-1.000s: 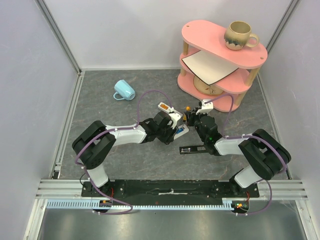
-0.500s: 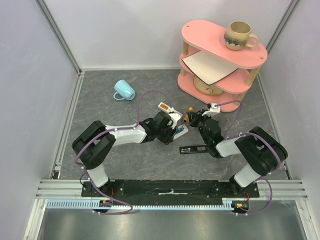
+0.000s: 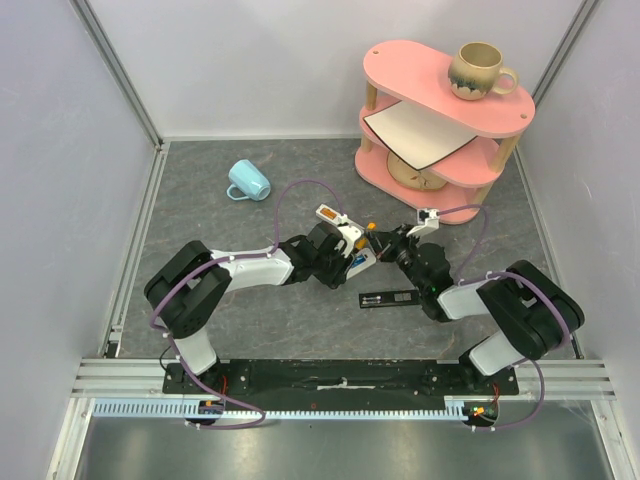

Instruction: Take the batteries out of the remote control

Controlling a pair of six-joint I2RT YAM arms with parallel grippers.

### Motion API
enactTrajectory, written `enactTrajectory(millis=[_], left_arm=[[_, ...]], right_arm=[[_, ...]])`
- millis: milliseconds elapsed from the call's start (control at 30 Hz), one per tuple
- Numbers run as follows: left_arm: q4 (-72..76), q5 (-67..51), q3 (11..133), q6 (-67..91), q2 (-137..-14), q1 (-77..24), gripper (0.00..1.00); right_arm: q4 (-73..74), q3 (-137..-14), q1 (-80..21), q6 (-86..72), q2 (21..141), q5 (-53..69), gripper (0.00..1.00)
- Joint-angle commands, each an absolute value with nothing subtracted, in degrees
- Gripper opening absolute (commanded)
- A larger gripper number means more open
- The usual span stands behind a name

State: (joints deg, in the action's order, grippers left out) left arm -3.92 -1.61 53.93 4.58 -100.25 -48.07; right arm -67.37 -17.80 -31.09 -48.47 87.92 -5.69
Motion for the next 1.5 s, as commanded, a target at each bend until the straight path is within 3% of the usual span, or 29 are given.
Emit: enactTrajectory(millis=[0,200,600,1200,1467], left_arm=[[-3.96,-2.29,54.23,4.57,-102.3,-47.99,0.02],[-3.96,-2.29,54.14,4.57,-102.13,-47.99,0.02],[-3.95,-2.64,54.14,4.39,-102.13,-47.99,0.02],[-4.22,-2.9,54.4,4.22,-102.48,-47.99,0.02],[-4.39,-3.16,54.58,4.13,-102.66,-47.99,0.02]], right_arm=[[-69.7,-17.93,-32.08,-53.7,86.84,2.72,0.0],[-68.91,-18.02,-31.99,-52.39,86.14,1.06,0.0],[-40.27,-27.95,-31.73,-34.64,75.94,-17.57,0.0],[-40.25,-33.14,-31.38,-29.88,84.37,-16.01,0.0],[-41.31,-31.82,-31.38,-30.94,81.57,-13.71,0.0]])
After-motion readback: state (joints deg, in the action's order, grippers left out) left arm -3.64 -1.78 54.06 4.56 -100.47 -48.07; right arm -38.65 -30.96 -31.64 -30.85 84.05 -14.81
